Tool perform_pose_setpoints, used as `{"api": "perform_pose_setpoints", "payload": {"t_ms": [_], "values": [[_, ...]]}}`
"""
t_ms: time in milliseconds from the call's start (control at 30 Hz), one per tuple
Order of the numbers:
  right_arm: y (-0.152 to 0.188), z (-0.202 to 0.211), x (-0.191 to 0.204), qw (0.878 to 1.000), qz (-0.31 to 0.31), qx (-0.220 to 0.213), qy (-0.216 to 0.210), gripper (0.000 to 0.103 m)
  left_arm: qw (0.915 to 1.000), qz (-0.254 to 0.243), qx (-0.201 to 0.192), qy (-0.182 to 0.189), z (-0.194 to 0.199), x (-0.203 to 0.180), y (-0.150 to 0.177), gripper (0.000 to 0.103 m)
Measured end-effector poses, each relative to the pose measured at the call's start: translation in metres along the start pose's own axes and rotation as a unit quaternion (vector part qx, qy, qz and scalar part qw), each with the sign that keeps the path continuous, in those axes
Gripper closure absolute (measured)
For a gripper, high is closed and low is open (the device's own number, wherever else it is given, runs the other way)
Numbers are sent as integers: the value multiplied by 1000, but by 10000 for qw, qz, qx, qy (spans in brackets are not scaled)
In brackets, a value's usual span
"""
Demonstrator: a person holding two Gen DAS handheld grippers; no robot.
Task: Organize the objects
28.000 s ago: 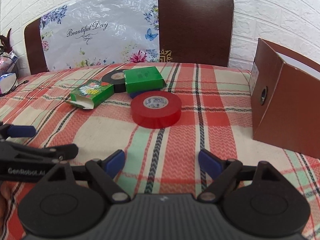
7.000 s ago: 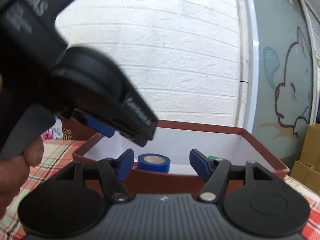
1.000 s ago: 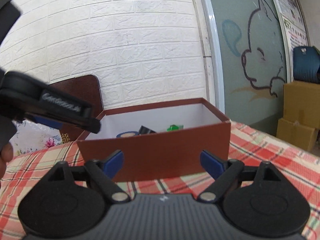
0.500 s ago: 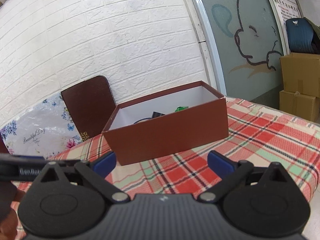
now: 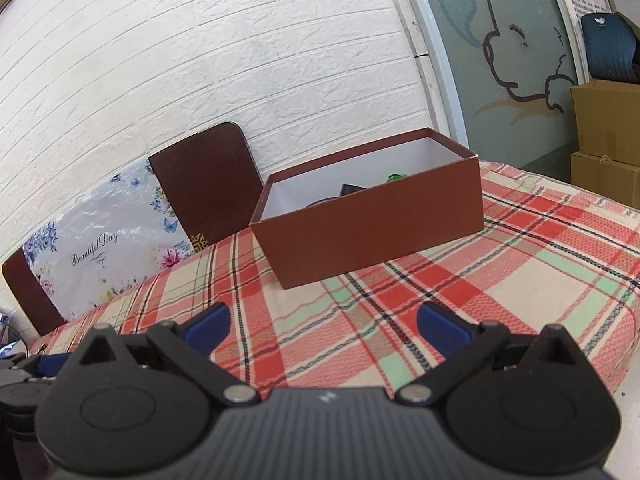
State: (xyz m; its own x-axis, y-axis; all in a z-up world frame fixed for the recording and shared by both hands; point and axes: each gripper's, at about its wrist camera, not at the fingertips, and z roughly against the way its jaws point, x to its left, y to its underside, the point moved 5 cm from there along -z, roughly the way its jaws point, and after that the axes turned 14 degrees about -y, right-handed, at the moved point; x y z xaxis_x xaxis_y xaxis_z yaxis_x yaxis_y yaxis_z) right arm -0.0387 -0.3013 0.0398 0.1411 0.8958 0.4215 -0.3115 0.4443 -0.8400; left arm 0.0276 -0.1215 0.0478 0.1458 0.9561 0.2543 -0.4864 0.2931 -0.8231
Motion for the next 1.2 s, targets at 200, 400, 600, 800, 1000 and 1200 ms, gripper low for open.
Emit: {"api": "perform_pose_setpoints", "payload": {"t_ms": [200, 400, 600, 800, 1000, 1200], "values": [[3, -4, 10, 9999, 137, 51, 3, 0, 9994, -100, -127, -319, 2, 4, 1, 0], [7, -10, 10, 9998, 145, 121, 25, 0, 9993, -203, -99, -286, 1, 0, 8, 0], [11, -14, -1, 9998, 28, 196, 67, 0, 9991, -260, 71, -321, -3, -3, 14, 0], [13, -18, -13, 9995, -133, 276, 110, 0, 9986, -336, 272, -297, -7, -9, 19, 0], [16, -21, -21, 9990, -256, 341, 141, 0, 9981, -353, 423, -291, -12, -12, 22, 0], [19, -25, -25, 9985, -328, 405, 139, 0, 9977, -359, 488, -314, -14, -14, 24, 0]]}}
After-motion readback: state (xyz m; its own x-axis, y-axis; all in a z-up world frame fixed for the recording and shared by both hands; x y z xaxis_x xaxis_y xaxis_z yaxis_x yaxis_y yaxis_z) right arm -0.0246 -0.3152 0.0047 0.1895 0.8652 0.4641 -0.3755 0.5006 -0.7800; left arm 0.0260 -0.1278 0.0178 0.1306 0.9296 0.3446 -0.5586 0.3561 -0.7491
